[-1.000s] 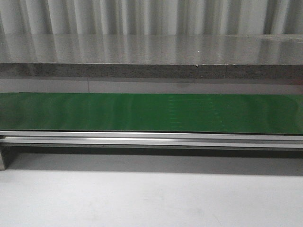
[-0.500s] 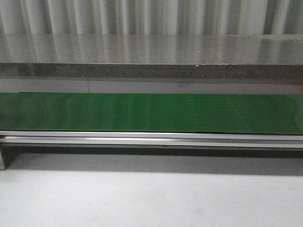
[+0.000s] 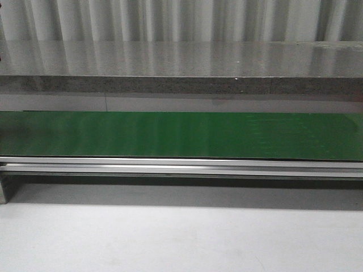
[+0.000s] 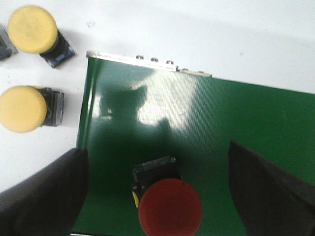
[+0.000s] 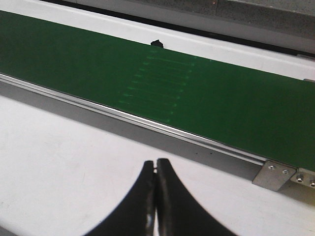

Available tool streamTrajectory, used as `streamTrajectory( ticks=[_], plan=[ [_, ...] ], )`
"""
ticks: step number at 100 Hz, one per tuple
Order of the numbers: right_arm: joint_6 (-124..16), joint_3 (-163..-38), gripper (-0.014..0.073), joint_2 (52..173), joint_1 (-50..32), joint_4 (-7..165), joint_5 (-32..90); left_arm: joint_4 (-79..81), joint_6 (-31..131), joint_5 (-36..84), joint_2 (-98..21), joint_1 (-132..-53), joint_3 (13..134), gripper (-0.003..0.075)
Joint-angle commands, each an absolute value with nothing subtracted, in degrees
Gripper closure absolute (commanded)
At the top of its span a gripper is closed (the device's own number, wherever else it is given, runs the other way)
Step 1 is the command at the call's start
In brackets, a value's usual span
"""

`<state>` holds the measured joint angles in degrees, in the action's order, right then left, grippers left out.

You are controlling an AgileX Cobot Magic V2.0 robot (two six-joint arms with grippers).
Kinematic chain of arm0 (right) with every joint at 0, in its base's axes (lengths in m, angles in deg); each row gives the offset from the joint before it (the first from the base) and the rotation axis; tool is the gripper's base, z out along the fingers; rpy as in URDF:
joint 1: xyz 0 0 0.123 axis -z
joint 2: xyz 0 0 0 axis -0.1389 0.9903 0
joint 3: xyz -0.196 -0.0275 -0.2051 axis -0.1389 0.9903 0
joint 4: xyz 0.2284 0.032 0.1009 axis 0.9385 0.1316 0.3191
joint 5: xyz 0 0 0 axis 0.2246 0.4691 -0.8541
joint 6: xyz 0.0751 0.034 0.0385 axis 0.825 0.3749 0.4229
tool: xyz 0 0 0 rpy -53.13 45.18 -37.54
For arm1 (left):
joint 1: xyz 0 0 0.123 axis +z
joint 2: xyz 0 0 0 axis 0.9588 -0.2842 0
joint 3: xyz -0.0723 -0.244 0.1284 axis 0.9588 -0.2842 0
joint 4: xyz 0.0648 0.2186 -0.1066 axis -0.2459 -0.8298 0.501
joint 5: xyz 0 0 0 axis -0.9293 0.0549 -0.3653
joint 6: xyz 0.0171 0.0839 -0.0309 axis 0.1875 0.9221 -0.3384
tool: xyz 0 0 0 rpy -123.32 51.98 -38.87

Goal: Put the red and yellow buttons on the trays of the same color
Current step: 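Set the red button on the belt's near end and release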

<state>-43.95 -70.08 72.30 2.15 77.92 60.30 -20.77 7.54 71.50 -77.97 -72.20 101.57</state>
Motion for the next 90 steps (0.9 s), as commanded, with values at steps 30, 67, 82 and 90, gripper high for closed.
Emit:
streamTrajectory(
  ticks=[30, 67, 82, 90],
  plan=[
    [-44.4, -71.4, 0.0646, 72.7, 1.9, 78.9, 56.8, -22.1, 5.4, 72.1, -78.4, -62.5, 104.2, 0.0155],
    [-44.4, -71.4, 0.0646, 72.7, 1.9, 78.9, 56.8, -22.0, 3.5, 68.6, -85.9, -58.8, 104.4, 0.0156],
    [-44.4, -71.4, 0.0646, 72.7, 1.9, 78.9, 56.8, -20.9, 2.9, 66.2, -87.2, -58.8, 104.4, 0.0156],
    [-44.4, -71.4, 0.0646, 72.7, 1.9, 78.9, 56.8, -20.9, 2.9, 66.4, -88.6, -58.8, 104.6, 0.0156]
  ],
)
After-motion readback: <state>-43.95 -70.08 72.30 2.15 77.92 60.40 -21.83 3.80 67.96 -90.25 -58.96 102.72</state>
